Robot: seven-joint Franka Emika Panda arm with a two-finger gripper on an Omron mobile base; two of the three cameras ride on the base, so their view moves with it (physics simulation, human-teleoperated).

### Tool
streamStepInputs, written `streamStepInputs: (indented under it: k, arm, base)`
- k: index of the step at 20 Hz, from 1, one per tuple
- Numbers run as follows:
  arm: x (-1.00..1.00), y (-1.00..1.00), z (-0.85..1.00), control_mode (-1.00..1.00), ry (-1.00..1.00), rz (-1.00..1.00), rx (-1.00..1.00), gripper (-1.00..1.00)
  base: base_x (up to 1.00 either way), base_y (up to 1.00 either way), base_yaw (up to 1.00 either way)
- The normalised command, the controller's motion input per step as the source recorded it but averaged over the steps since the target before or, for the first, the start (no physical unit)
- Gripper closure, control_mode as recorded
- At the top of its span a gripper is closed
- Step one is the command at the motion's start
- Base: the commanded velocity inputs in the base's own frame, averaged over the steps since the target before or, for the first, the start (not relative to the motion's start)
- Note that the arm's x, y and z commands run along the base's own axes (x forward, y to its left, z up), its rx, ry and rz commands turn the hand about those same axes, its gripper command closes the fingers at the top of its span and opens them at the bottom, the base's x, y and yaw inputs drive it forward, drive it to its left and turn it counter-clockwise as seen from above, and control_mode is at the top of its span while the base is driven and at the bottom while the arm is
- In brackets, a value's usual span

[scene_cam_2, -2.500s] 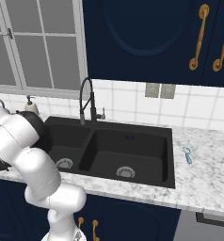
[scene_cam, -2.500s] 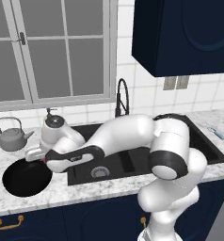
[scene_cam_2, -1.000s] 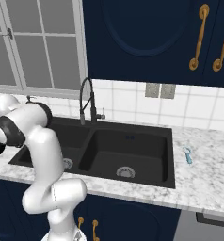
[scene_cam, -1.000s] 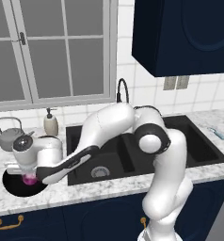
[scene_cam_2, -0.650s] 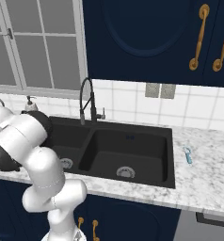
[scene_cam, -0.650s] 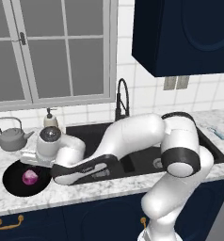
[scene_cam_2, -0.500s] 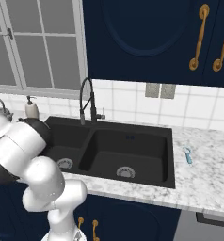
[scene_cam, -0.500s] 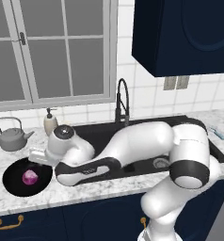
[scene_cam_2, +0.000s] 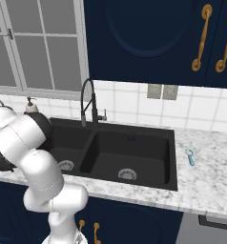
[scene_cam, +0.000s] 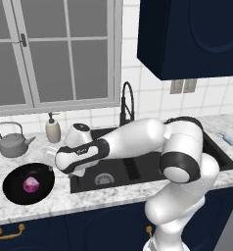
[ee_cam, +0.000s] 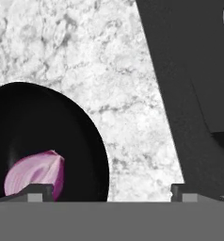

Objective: Pick the onion from the sink and place it in the bowl. Then pick the bowl and place it in the microwave. Then close the microwave door and press the start button.

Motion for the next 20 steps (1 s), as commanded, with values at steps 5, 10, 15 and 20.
streamStepInputs:
  k: [5, 10, 15, 20]
  arm:
    - [0.14, 0.52, -0.04, -1.0, 0.01, 0.0, -0.09, -1.0]
    - [0.0, 0.2, -0.28, -1.0, -0.02, 0.0, -0.07, -1.0]
    - [0.0, 0.0, -0.34, -1.0, 0.0, 0.0, -0.04, -1.0]
    - [0.01, 0.07, -0.24, -1.0, 0.0, 0.0, -0.03, 1.0]
  base:
    - [0.0, 0.0, 0.0]
    - [0.0, 0.0, 0.0]
    - [0.0, 0.0, 0.0]
    - [0.0, 0.0, 0.0]
